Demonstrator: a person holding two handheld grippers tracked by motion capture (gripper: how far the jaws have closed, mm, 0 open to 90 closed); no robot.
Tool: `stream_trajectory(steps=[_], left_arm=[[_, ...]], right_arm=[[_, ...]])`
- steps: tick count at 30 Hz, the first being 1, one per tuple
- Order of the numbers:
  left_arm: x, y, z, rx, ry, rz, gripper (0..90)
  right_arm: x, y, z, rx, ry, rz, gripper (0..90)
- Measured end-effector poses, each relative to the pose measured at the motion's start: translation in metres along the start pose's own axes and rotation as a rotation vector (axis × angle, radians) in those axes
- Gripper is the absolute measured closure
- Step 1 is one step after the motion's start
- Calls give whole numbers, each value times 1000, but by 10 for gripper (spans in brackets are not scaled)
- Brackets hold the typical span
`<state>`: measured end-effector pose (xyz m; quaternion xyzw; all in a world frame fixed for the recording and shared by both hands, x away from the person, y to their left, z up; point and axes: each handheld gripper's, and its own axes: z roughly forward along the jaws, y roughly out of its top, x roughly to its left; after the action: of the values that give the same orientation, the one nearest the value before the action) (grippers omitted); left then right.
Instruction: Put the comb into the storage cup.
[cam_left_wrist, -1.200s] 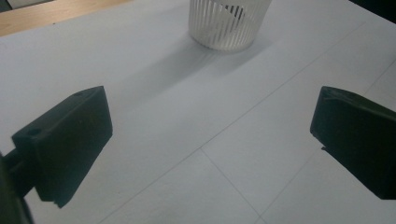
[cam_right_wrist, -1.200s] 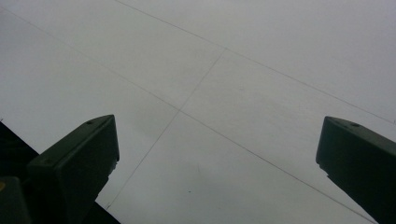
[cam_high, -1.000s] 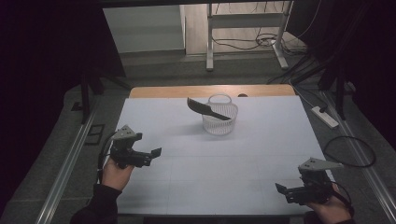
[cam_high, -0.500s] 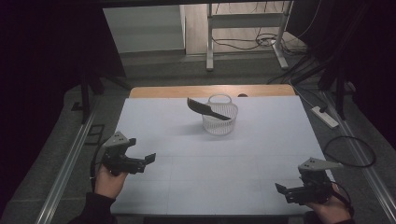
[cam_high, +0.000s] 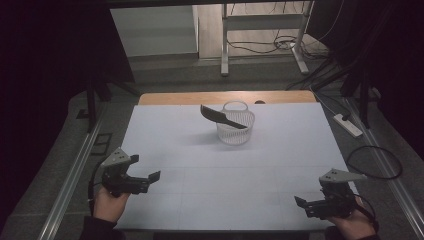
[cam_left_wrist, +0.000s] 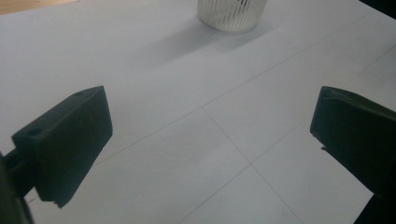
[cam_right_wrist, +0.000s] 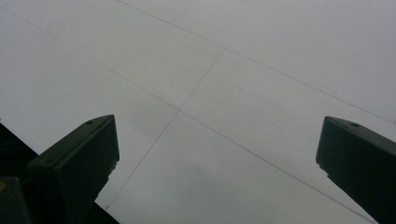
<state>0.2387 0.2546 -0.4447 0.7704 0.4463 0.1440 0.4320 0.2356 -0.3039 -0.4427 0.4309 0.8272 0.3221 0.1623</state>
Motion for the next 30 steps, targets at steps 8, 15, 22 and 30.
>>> stream_trajectory(steps=[8,15,22,30], left_arm=[[-2,-9,-8,-2,3,-14,0],[-3,-18,-16,3,4,-28,0],[-4,-29,-21,25,4,-47,0],[-7,-39,-25,52,21,-53,0]], right_arm=[[0,0,0,2,-1,2,0],[0,0,0,2,-3,2,0],[0,0,0,3,-5,0,0],[0,0,0,3,-7,0,0]])
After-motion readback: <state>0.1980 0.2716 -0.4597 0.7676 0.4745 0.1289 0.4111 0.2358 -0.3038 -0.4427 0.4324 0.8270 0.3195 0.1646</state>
